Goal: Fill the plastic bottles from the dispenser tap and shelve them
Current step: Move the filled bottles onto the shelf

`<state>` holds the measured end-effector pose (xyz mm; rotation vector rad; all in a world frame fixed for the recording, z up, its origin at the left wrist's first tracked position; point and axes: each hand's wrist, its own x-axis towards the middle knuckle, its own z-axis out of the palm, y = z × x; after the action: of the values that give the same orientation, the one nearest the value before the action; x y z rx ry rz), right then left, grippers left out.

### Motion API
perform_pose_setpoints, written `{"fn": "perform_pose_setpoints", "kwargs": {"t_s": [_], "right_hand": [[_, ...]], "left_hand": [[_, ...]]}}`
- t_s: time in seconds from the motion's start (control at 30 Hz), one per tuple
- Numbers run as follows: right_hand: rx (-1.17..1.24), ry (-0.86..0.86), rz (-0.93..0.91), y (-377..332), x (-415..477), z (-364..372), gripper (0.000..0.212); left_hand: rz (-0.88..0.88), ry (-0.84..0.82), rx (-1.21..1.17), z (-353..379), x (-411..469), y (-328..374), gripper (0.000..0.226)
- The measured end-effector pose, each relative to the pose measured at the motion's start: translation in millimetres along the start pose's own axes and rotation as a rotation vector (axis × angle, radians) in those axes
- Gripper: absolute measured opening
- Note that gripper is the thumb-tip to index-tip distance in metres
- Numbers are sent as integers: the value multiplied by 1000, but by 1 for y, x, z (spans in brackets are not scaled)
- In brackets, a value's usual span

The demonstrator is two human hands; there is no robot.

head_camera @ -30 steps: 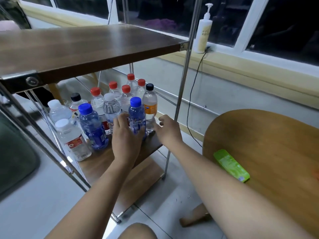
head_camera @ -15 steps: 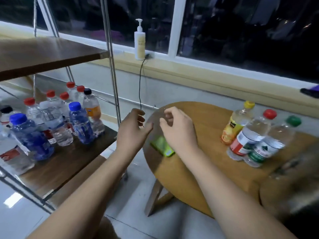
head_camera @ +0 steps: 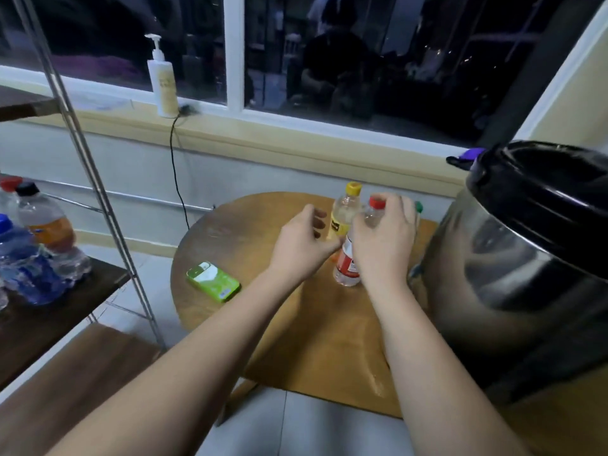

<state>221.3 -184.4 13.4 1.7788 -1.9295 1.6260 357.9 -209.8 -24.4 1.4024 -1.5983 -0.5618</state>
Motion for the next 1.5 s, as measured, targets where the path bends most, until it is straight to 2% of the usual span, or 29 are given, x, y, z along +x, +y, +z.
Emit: {"fn": "perform_pose_setpoints", "kwargs": {"t_s": [0.1, 0.2, 0.3, 0.37, 0.57, 0.67, 0.73, 0.9, 1.0, 1.1, 1.27, 1.5], "right_hand": [[2, 12, 42, 3, 9, -2, 24], [-20, 24, 64, 4, 15, -1, 33], [-40, 48, 103, 10, 22, 2, 33], [-43, 45, 144, 11, 26, 3, 36], [146, 101, 314, 15, 37, 4, 56], [103, 72, 413, 22, 36, 13, 67], [51, 78, 425, 28, 31, 21, 67], [-40, 24, 358, 34, 12, 32, 47], [-168, -65, 152, 31, -2, 35, 46], [-195, -132, -17, 18, -16, 41, 43], [15, -171, -179, -41, -43, 51, 32], [376, -434, -213, -161, -96, 95, 25]], "left_hand": [[26, -70, -12, 30, -1, 12, 51], [36, -80, 25, 53, -2, 17, 57], [32, -62, 47, 68, -3, 17, 79], [23, -58, 47, 75, -4, 14, 85], [-14, -56, 90, 62, -10, 2, 57], [-19, -27, 128, 45, -19, -12, 54], [-14, -17, 142, 32, -27, -19, 52], [-6, 28, 124, -5, -48, -35, 53], [-8, 72, 124, -30, -66, -47, 56], [-12, 122, 119, -59, -85, -59, 54], [-77, 223, 142, -115, -117, -78, 51], [-176, 364, 183, -204, -157, -114, 52]]}}
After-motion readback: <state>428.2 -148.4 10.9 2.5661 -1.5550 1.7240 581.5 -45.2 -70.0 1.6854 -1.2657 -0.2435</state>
